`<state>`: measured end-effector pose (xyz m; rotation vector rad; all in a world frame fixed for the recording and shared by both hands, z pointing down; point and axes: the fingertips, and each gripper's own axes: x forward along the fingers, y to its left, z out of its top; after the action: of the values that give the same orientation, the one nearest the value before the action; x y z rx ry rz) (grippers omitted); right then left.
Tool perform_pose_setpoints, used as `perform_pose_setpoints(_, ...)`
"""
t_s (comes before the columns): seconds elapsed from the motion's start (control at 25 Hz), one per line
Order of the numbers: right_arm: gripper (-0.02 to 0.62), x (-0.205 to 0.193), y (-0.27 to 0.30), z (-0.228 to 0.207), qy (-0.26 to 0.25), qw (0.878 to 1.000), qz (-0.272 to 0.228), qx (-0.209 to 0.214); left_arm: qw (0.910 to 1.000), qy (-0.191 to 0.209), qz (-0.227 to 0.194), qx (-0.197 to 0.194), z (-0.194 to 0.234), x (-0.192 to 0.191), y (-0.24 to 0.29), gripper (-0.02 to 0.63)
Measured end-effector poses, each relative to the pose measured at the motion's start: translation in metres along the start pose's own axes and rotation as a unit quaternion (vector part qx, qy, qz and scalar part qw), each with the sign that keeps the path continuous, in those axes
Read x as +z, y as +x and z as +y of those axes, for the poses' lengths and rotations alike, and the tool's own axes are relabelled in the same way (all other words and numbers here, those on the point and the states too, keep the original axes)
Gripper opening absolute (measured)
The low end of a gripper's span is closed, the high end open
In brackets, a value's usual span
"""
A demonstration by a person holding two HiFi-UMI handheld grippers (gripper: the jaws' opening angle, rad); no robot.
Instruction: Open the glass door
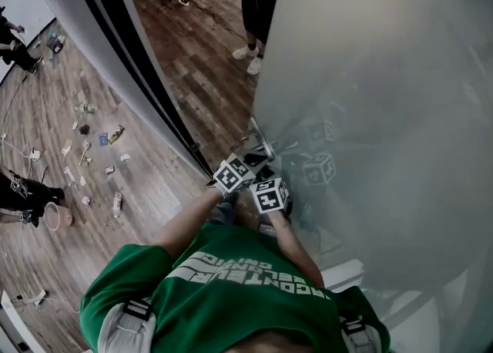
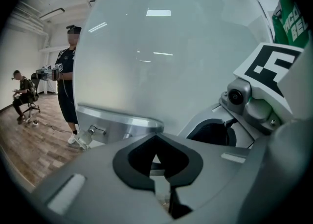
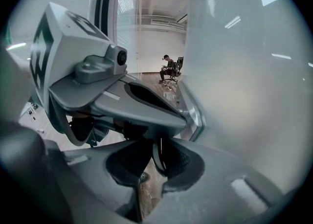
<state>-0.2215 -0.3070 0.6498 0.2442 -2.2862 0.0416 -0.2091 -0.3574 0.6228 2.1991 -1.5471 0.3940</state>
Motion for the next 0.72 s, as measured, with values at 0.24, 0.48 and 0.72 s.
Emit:
perform_pose_setpoints(0.24,0.052,0.000,0.002,-0.027,0.010,1.000,-0.012,-0.016,0.9997,0.005,0.007,-0.025,-0.003,0.015,0.020,0.008)
perform_pose_setpoints(0.48,0.054,-0.003,-0.004,-0.060,0.026,0.999,-0.010,-0.038,0.9985,0.023,0.005,-0.050,-0.004,0.029,0.051,0.008)
perform_pose_setpoints(0.72,0.055,-0.009,-0.003,-0.093,0.030,0.997,-0.007,-0.065,0.9965,0.038,0.008,-0.074,-0.006,0.042,0.080,0.008)
